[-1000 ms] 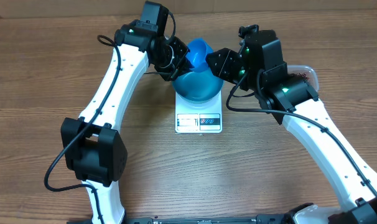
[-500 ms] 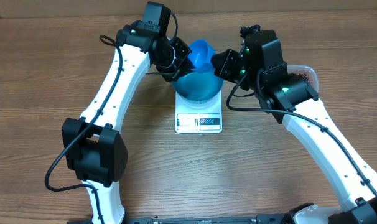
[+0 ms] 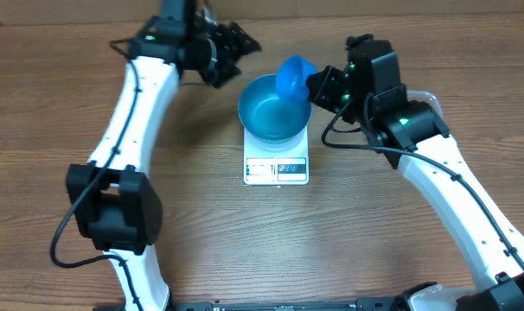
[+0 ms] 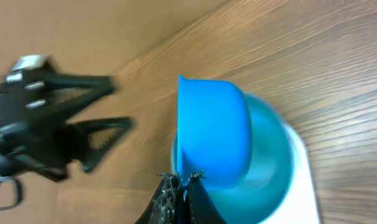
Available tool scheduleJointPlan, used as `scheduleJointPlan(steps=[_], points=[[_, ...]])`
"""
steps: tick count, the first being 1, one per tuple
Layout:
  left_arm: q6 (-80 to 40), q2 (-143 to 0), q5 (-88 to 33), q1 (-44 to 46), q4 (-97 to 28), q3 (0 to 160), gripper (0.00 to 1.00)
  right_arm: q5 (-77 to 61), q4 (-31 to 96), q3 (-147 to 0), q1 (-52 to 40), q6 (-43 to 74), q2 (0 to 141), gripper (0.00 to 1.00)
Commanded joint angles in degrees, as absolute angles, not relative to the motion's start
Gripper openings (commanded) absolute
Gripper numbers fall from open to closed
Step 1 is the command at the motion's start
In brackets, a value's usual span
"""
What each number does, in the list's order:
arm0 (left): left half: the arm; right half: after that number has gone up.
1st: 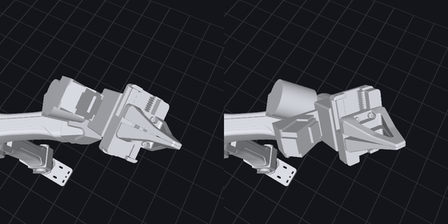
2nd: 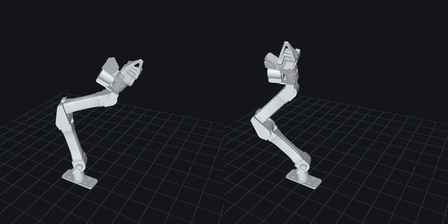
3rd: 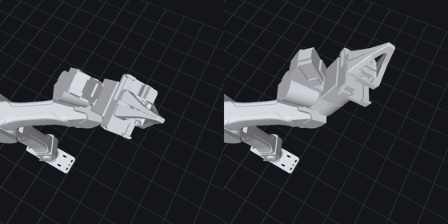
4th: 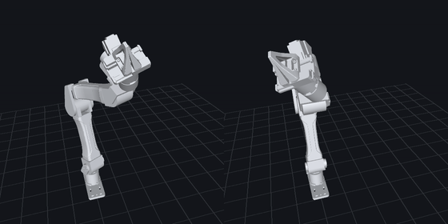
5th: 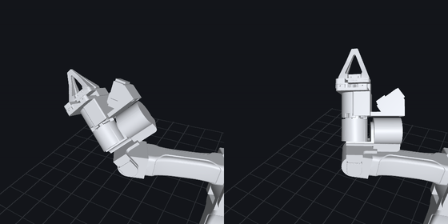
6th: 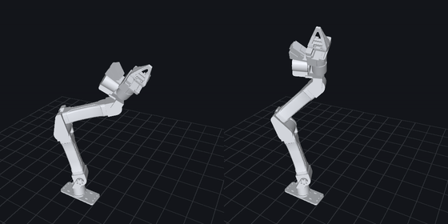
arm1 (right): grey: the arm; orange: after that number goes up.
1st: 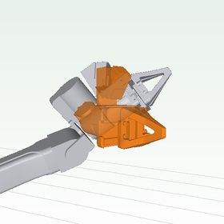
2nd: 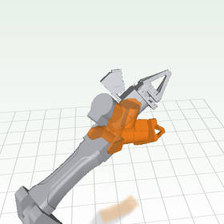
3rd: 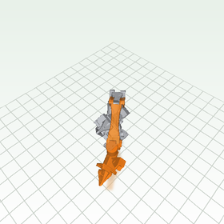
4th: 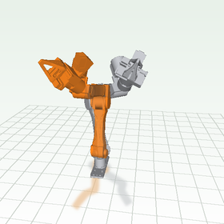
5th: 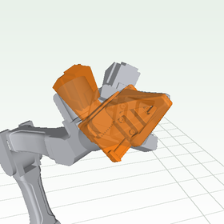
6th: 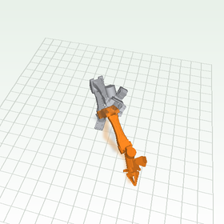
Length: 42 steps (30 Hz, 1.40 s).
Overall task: Scoop item into bowl and weigh 150g on scale
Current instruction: 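Carry the blue scoop with the right gripper to the bean tub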
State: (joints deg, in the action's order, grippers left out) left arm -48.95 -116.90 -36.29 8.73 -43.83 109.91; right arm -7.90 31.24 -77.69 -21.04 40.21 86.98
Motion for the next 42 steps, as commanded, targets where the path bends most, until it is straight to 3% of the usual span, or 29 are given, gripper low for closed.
scheduleJointPlan(steps=[1, 8, 19, 25, 29, 35, 37, 42], points=[[-30.74, -116.22, -46.78, 3.99, -42.13, 111.18, 0.74, -9.30, 31.09, -79.29, -17.65, 37.08, 85.32, 0.04], [-13.41, -115.28, -50.41, 1.85, -43.09, 111.18, 0.74, -10.55, 35.42, -79.26, -10.79, 30.35, 76.12, 0.04], [-6.83, -103.72, -28.38, 3.20, -51.75, 111.18, 0.74, -10.11, 54.59, -79.26, 0.45, 19.75, 68.14, 0.04], [-6.87, -102.67, -26.09, 11.55, -58.24, 111.15, 0.61, -6.74, 54.72, -79.24, 0.58, 19.22, 68.16, 0.04], [-8.40, -102.69, -18.65, 17.43, -59.92, 111.15, 0.61, -6.20, 54.76, -79.24, 2.98, 14.33, 68.71, 0.04], [-8.34, -102.69, -10.81, 20.88, -55.33, 111.15, 0.73, -5.43, 51.46, -79.33, 7.07, 7.70, 73.65, 0.04], [-8.34, -102.69, -9.17, 20.80, -54.39, 111.15, 0.83, -5.08, 51.64, -80.68, 7.27, 6.42, 76.60, 0.04], [-8.29, -102.69, -8.27, 20.62, -53.93, 111.15, 0.93, -3.44, 59.70, -92.47, 7.46, 1.83, 88.66, 0.04]])
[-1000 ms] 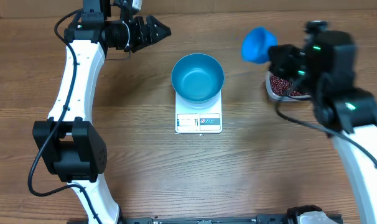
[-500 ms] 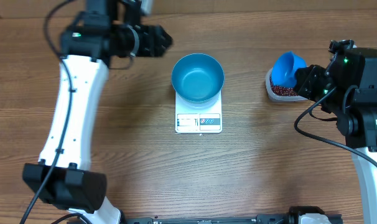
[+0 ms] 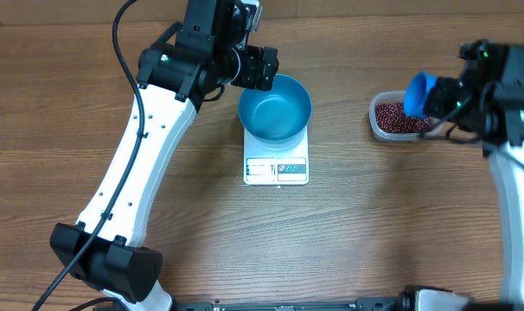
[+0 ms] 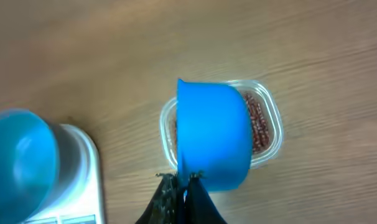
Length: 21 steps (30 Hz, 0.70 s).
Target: Scoop item into bowl and weigh 150g on scale
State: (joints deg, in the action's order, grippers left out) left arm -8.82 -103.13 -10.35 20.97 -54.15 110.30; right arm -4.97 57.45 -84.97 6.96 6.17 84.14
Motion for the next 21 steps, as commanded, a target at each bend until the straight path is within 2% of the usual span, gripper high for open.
scheduleJointPlan(steps=[1, 6, 12, 17, 21], points=[[-8.29, -102.72, -8.01, 20.60, -53.93, 111.15, 0.94, -3.42, 61.04, -94.41, 7.62, 1.08, 90.35, 0.04], [-8.32, -102.74, -3.51, 20.58, -53.98, 111.15, 1.00, -0.32, 63.35, -98.13, 8.12, -0.75, 96.12, 0.04], [-8.29, -102.74, -0.95, 20.12, -53.71, 111.15, 1.00, 2.94, 64.23, -97.91, 8.12, -3.62, 98.78, 0.04], [-8.32, -102.74, -1.08, 16.69, -53.71, 111.15, 0.99, 2.26, 65.30, -97.45, 8.12, -10.72, 99.26, 0.04], [-8.32, -102.74, -1.08, 14.68, -53.71, 111.15, 1.00, 2.26, 65.32, -97.43, 8.12, -11.51, 99.50, 0.04]])
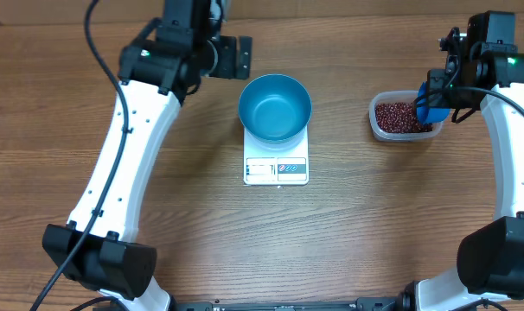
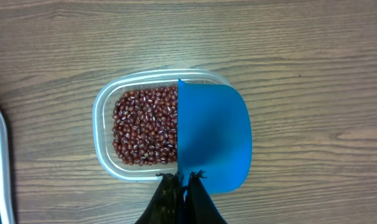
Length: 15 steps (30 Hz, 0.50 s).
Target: Scoop item into bowl and weigh 150g on scale
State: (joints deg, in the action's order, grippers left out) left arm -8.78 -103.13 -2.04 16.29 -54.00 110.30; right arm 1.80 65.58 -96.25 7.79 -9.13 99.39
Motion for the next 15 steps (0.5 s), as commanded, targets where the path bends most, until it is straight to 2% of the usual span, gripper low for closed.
scheduleJointPlan(steps=[1, 15], points=[[-8.34, -102.74, -1.08, 14.06, -53.76, 111.15, 1.00, 2.28, 65.39, -97.27, 8.12, -12.27, 99.90, 0.04], [-8.36, -102.85, -1.06, 13.47, -54.02, 111.11, 1.00, 2.31, 63.53, -96.12, 8.12, -12.95, 102.96, 0.04]])
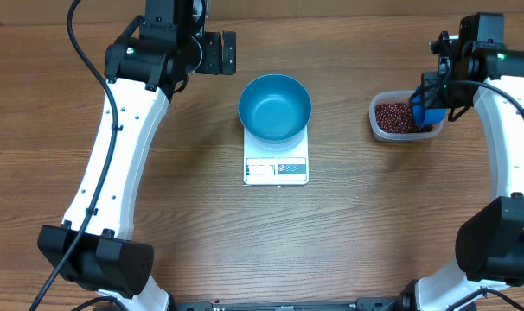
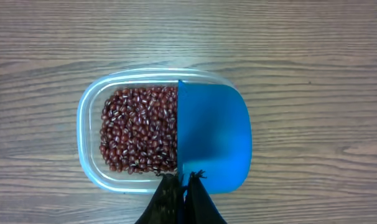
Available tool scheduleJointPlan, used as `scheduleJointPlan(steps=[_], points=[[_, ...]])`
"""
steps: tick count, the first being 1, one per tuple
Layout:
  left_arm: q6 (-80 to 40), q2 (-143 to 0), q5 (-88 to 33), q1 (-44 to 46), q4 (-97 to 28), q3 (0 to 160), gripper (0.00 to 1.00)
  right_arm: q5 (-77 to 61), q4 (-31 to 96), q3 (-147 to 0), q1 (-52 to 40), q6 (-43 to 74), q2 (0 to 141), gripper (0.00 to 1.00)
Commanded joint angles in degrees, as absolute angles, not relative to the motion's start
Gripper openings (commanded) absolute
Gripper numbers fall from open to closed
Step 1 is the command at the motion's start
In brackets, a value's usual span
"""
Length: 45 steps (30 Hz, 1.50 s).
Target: Scoop item into bowl and weigh 150g on scale
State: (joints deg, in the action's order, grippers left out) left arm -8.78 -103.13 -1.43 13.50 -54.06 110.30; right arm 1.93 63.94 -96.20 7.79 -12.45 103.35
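Note:
An empty blue bowl (image 1: 274, 106) rests on the white scale (image 1: 276, 170) at the table's middle. At the right stands a clear tub (image 1: 379, 126) of red beans (image 2: 139, 129). My right gripper (image 2: 183, 176) is shut on the blue scoop (image 2: 213, 135), which hangs on its side over the right half of the tub (image 2: 89, 155), seen in the overhead view as a blue scoop (image 1: 428, 106). Far back and left of the bowl, my left gripper (image 1: 228, 52) is in the air holding nothing; its jaws cannot be made out.
The brown wooden table (image 1: 245, 242) carries only the scale and the tub. A cardboard-coloured wall edge (image 1: 331, 7) runs along the far side.
The right gripper with the scoop has come closer to the bean tub, which looks larger in the wrist view. The left gripper has shifted a little further left and back from the bowl.
The scoop was held over the bowl on the scale, with my left gripper near the bowl's far rim. Then the right arm was out at the right with the scoop near the bean tub. Now the scoop hangs low over the tub's right half.

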Motion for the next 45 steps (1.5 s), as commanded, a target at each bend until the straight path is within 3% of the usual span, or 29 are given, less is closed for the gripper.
scheduleJointPlan(steps=[1, 17, 29, 33, 39, 45], points=[[-8.36, -102.85, -1.06, 13.47, -54.02, 111.11, 1.00, 2.33, 63.57, -95.85, 8.12, -12.97, 102.96, 0.04], [-8.36, -102.85, -1.08, 13.52, -54.19, 111.11, 0.99, 2.20, 62.37, -94.24, 8.12, -12.40, 102.96, 0.04], [-5.91, -102.85, -4.34, 13.52, -54.41, 111.11, 1.00, -7.66, 62.28, -98.35, 8.12, -11.75, 98.52, 0.04], [-3.22, -102.85, -10.70, 14.22, -57.19, 111.11, 0.92, -7.81, 62.81, -98.39, 8.82, -10.59, 96.68, 0.04], [-3.20, -102.85, -10.55, 22.20, -66.15, 108.95, 0.78, -11.05, 65.30, -98.32, 12.82, -10.55, 96.77, 0.04], [-4.36, -102.85, -9.96, 30.50, -63.35, 97.60, 0.57, -11.31, 66.32, -98.32, 13.91, -10.52, 97.21, 0.04]])
